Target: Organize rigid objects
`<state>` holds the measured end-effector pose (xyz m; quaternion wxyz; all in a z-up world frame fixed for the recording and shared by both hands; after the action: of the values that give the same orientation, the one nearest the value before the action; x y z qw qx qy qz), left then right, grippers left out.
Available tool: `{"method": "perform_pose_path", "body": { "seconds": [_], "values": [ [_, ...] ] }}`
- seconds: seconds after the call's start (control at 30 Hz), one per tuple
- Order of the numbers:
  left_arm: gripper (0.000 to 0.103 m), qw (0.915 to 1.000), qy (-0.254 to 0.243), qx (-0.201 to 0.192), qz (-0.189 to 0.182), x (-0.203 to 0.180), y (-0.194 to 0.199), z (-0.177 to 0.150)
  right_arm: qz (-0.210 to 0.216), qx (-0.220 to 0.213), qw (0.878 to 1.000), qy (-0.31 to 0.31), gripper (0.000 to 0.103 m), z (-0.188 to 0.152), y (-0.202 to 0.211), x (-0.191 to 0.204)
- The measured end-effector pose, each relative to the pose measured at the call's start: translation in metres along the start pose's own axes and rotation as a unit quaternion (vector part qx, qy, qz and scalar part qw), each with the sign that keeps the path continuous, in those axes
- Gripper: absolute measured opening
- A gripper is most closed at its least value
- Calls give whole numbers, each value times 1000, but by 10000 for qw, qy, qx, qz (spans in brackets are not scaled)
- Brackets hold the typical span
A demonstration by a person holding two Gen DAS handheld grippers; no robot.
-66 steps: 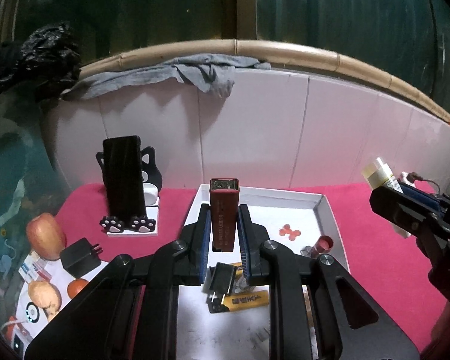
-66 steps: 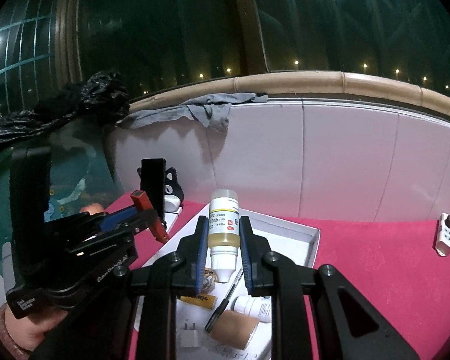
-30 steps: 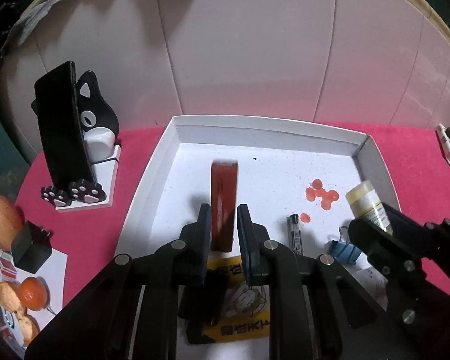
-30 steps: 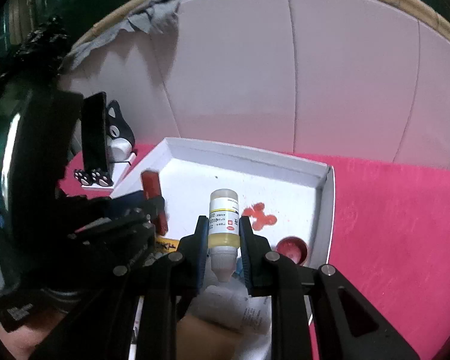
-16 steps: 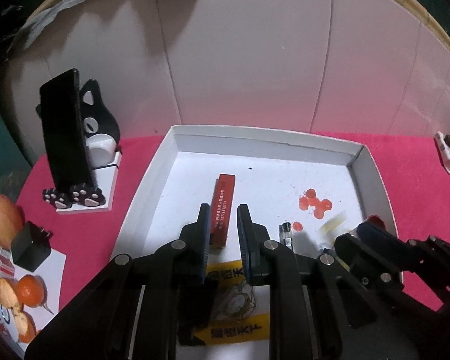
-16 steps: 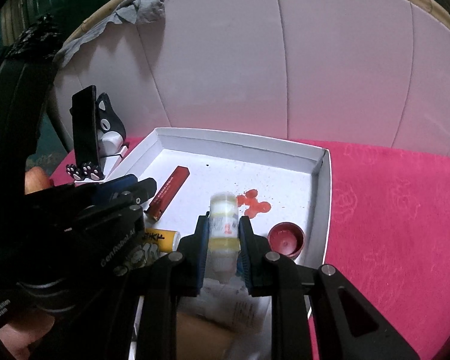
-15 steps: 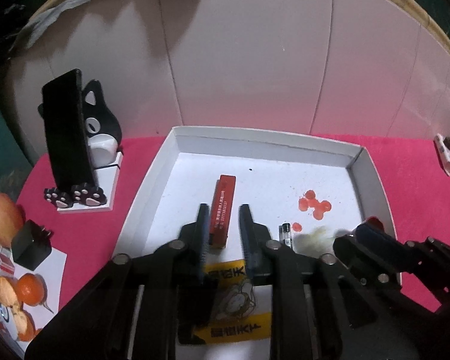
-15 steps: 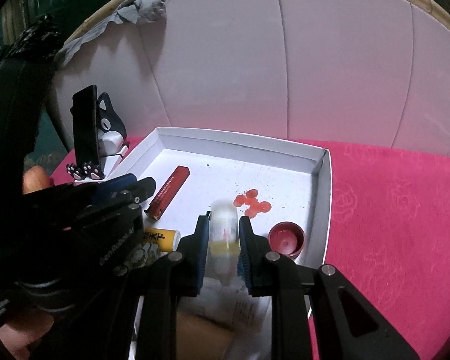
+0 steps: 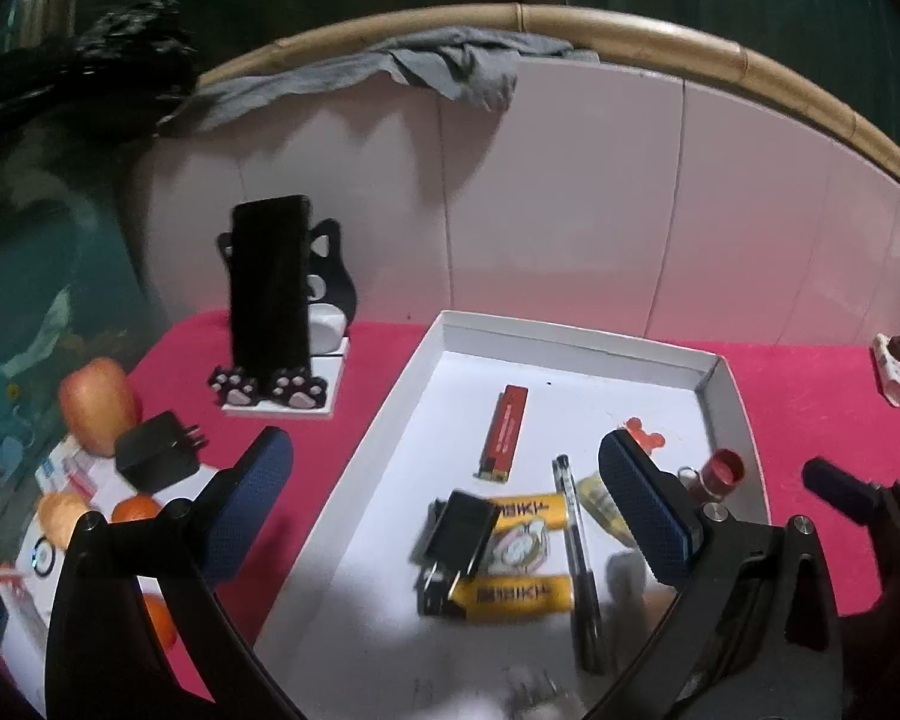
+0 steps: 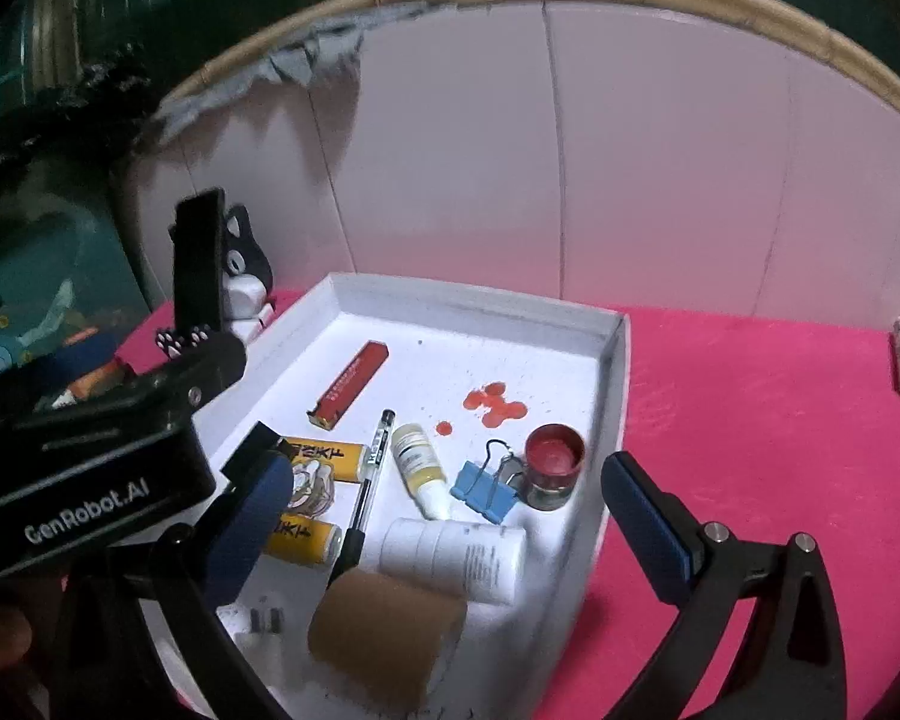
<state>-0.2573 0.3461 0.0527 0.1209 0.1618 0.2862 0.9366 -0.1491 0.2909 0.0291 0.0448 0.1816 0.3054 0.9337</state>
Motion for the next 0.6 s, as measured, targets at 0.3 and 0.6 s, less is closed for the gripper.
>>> {"method": "perform_pose_path", "body": {
  "seconds": [0.3, 0.6],
  "values": [
    [103, 9984, 334, -439, -145, 3, 63, -14, -13, -650, 9978, 83, 103, 2, 57, -11],
    [103, 9928, 579, -888, -564, 4, 121, -15, -20, -1064, 9943, -106, 103, 7, 109, -30]
  ]
}}
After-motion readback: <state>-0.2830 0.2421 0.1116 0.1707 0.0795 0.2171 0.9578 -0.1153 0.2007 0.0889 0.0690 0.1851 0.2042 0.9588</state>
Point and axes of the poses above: each gripper's, at about its wrist camera, not at the fingertips, and y roughly against the way its jaws point, x to its left, z to its top, the point moved 8 cm from there along -y, roughly the way its jaws point, and after that the axes turned 14 degrees about -y, right-handed, at the moved point
